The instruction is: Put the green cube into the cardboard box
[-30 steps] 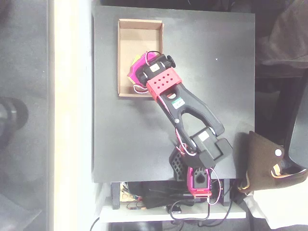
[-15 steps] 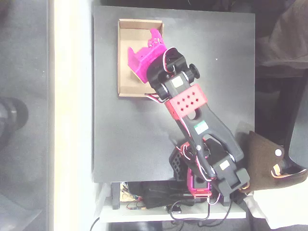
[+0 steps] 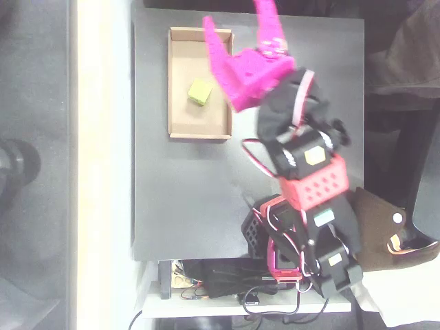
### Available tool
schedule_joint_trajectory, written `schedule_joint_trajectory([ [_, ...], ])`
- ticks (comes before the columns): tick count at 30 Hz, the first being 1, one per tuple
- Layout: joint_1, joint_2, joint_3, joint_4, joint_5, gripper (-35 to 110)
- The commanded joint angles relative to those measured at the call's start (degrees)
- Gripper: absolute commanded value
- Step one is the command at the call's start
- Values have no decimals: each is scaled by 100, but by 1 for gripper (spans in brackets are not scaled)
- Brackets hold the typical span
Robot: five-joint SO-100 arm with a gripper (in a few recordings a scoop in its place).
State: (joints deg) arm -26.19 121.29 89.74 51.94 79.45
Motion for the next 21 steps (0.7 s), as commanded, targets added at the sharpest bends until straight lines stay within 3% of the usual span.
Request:
schedule_joint_trajectory([
  [1, 237, 606, -141, 35, 0, 32],
  [12, 1547, 1503, -44, 53, 53, 32],
  [21, 2250, 2813, 1819, 53, 62, 26],
])
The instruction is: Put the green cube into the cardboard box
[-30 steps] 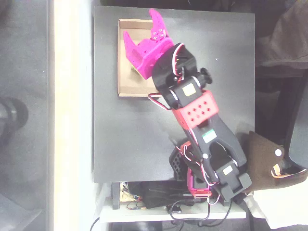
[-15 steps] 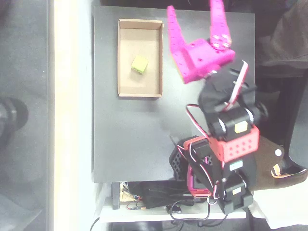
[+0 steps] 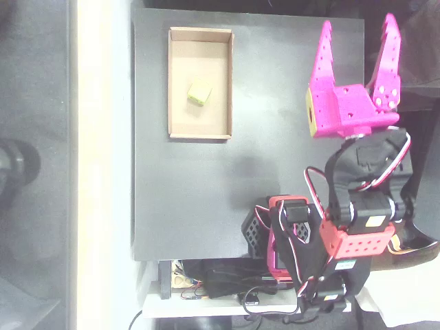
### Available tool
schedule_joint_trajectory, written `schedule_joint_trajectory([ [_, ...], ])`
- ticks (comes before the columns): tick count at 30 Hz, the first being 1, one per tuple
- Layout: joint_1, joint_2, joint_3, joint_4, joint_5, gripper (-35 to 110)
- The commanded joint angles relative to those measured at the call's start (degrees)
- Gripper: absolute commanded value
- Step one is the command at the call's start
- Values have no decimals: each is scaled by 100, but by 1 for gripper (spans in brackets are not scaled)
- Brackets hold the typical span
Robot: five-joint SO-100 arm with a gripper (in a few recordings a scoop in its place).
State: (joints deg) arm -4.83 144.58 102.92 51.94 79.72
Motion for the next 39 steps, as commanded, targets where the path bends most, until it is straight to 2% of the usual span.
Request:
schedule_joint_trajectory([
  [1, 132, 650, 668, 53, 35, 24],
  [8, 132, 1705, 2136, 53, 44, 13],
  [19, 132, 3524, 4948, -35, 44, 11],
  [30, 132, 4368, 6407, -35, 44, 4],
  [39, 158, 4667, 7181, -35, 70, 3],
])
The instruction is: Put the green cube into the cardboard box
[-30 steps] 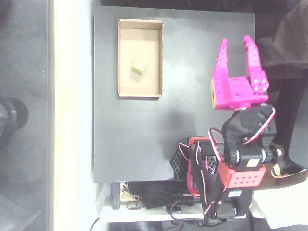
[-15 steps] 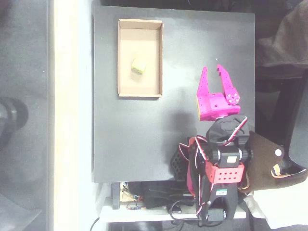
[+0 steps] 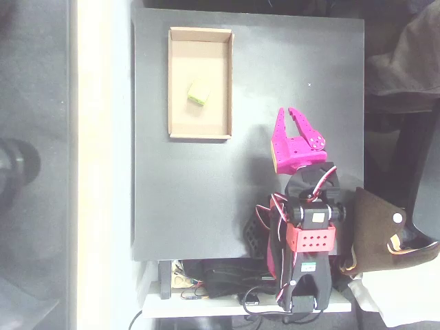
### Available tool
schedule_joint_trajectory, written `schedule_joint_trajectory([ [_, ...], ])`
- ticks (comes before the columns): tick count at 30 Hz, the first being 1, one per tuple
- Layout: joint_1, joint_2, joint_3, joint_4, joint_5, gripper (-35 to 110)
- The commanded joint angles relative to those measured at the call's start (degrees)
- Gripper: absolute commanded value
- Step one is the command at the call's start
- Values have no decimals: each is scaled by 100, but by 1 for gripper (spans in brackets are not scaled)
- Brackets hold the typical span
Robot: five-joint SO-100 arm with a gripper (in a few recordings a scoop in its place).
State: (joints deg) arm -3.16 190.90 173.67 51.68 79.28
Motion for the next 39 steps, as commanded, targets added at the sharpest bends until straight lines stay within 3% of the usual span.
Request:
schedule_joint_trajectory([
  [1, -9, 35, 167, -9, 114, 3],
  [12, 123, 44, 659, 62, 1600, 1],
  [20, 123, 44, 729, 255, 1573, 1],
  [39, 114, 53, 721, 2672, 1556, 1],
])
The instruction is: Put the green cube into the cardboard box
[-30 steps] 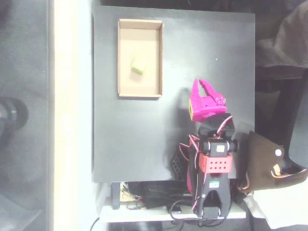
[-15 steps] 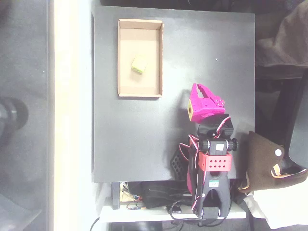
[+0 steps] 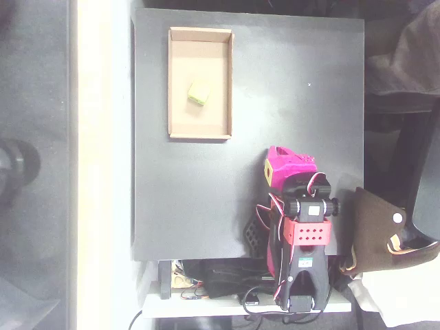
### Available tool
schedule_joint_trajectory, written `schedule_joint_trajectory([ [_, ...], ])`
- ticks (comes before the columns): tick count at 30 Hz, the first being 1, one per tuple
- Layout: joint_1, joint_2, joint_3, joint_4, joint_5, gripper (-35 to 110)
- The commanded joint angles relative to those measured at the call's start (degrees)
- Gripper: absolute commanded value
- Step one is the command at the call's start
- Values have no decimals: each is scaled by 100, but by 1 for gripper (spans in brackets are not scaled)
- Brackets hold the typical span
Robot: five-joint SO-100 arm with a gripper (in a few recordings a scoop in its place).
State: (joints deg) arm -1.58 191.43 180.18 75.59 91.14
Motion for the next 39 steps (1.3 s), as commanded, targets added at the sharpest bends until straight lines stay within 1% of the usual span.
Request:
schedule_joint_trajectory([
  [1, -44, 0, 70, 352, 360, 1],
  [10, -105, 0, 70, 475, 334, 1],
  [18, -44, 0, 70, 536, -519, 1],
  [39, -44, -9, 79, 536, -483, 1],
])
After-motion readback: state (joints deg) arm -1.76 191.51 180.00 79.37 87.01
